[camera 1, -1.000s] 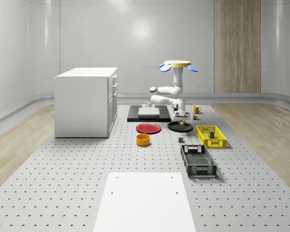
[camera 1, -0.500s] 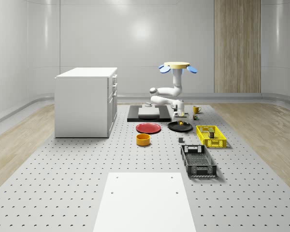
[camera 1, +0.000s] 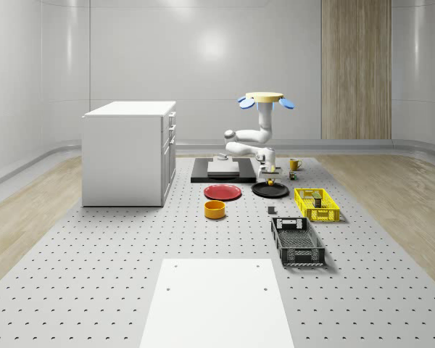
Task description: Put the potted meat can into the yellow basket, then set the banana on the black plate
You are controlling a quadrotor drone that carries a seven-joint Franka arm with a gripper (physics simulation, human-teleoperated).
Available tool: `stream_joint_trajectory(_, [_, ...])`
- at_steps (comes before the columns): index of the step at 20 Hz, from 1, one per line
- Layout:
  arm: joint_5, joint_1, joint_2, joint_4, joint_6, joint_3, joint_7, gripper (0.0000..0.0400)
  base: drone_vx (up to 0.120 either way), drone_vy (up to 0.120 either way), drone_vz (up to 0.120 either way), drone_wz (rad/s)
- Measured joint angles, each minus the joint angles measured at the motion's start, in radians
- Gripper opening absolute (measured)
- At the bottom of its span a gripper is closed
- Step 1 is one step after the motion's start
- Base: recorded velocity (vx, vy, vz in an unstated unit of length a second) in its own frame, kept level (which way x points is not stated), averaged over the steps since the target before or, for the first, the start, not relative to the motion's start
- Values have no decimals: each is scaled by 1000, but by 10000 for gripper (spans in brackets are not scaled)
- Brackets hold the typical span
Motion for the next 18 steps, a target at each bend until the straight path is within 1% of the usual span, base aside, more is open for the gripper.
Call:
stream_joint_trajectory(3, [0, 0, -1, 0, 1, 0, 0, 197, -120, 0, 0, 0])
stream_joint_trajectory(4, [-1, -1, -1, 1, 2, -1, 0, 197, -40, 0, 0, 0])
stream_joint_trajectory(11, [-62, -16, -2, 29, 34, -67, -1, 197, 0, 0, 0, 0])
stream_joint_trajectory(18, [-121, -32, 4, 62, 64, -130, -2, 197, 0, 0, 0, 0])
